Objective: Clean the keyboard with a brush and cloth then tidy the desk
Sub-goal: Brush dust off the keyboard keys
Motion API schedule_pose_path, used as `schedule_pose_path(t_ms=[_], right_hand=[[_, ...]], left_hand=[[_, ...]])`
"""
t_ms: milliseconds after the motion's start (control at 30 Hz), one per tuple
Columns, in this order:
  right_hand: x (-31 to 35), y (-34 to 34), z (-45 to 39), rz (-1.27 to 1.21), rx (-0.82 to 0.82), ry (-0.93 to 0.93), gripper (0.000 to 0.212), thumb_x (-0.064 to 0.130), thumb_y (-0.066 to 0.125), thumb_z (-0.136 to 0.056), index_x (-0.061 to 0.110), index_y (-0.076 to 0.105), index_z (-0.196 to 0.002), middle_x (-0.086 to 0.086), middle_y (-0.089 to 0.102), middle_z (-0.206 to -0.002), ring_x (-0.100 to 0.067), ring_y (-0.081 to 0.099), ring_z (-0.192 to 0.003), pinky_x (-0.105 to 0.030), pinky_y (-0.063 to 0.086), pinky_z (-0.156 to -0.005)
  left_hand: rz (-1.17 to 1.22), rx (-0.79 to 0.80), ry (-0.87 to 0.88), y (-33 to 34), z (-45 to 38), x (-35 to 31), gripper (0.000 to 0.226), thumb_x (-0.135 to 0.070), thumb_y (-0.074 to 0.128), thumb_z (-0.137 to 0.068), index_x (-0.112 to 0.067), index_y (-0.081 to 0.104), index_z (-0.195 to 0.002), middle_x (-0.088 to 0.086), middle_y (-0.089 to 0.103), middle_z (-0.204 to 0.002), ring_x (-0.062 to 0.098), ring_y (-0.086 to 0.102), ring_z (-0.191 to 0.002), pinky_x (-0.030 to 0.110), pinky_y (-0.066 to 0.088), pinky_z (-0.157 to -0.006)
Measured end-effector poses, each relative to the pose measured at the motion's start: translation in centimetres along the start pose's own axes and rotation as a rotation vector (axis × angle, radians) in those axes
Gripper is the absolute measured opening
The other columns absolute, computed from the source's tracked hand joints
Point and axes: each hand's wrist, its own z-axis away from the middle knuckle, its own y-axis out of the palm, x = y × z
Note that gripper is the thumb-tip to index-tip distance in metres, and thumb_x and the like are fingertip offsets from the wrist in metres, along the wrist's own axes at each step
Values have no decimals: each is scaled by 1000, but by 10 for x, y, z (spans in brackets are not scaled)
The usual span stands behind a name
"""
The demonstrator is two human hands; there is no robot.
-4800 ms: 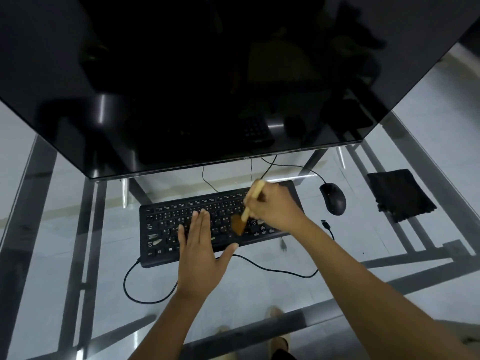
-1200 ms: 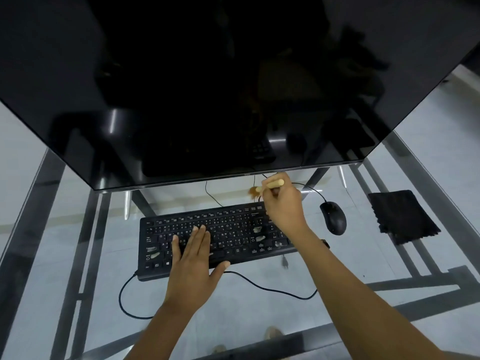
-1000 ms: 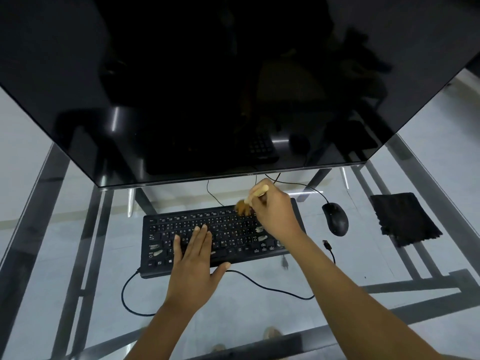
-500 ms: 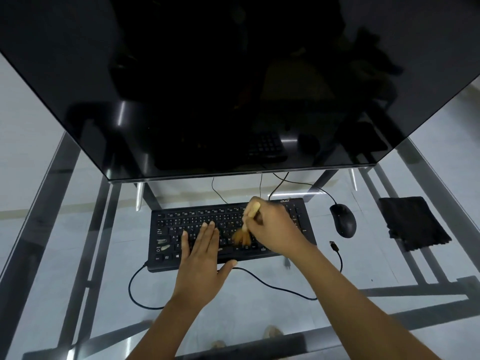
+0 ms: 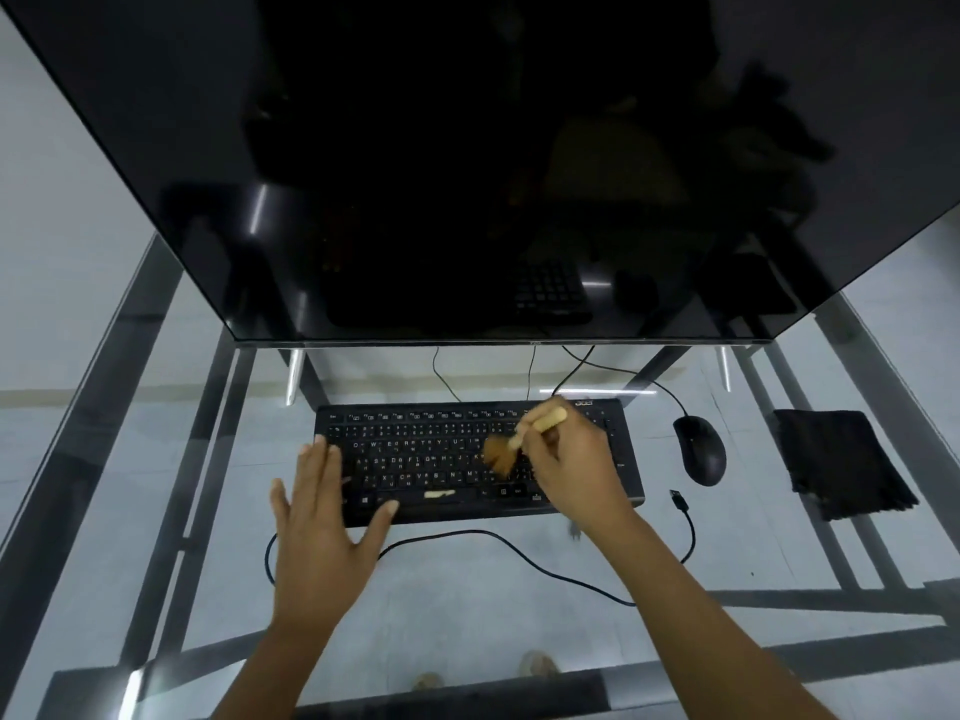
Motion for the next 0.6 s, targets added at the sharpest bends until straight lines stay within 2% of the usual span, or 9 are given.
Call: schedule_pose_path(t_ms=[67,133,200,300,367,433,533,600], right_hand=[[3,2,-3,-46,-103,-23,6,10,58,-94,14,60,-90,6,71,-80,-5,65,-68,-17,53,-61],[9,7,-8,-68,-7,-14,4,11,59,-94,13,60,-91,8,70,-76,-7,69,-70,-21,57,-65],[16,14,-11,19,45,-71,4,14,59,-95,14,59,-91,6,69,-78,-6,67,-70,-24,57,-66],[24,18,-15,-55,-106,-112,5,6,58,-94,11,59,-93,5,67,-84,-1,65,-73,-13,51,-64],[30,25,-18,-121,-21,-72,3,9,58,-95,12,57,-93,8,69,-76,-3,67,-69,-18,55,-64],[33,34,-18,-34,99,-98,5,17,57,-96,14,54,-93,6,70,-76,-4,67,-68,-23,56,-63],[37,42,-22,-17,-14,-152,6,13,55,-97,18,54,-93,3,67,-90,-6,66,-81,-24,55,-71],[42,46,-23,-48,6,-127,12,10,56,-96,20,54,-91,3,69,-85,-9,68,-77,-26,56,-71]], left_hand=[[2,-1,-54,-1,1,12,91,-66,44,-81,-3,29,-145,12,22,-156,20,7,-147,56,9,-116],[14,10,-92,-1,-1,21,99,-71,44,-78,-3,24,-146,12,19,-157,18,4,-147,55,8,-116],[33,39,-107,-1,0,28,105,-76,44,-75,-6,17,-149,10,16,-158,14,1,-147,52,7,-117],[39,84,-64,1,3,32,108,-79,44,-74,-9,15,-150,8,20,-157,13,4,-147,48,4,-119],[-6,104,-31,1,4,33,106,-81,42,-75,-10,18,-150,8,27,-155,17,12,-146,47,5,-119],[-37,116,-25,3,5,37,106,-82,41,-75,-10,20,-149,8,30,-154,18,15,-146,47,6,-119],[-31,115,-33,5,6,40,105,-82,42,-75,-11,21,-149,7,30,-154,18,15,-146,48,9,-119],[-17,100,-30,6,6,40,104,-80,46,-76,-9,23,-149,8,32,-153,17,16,-146,48,11,-118]])
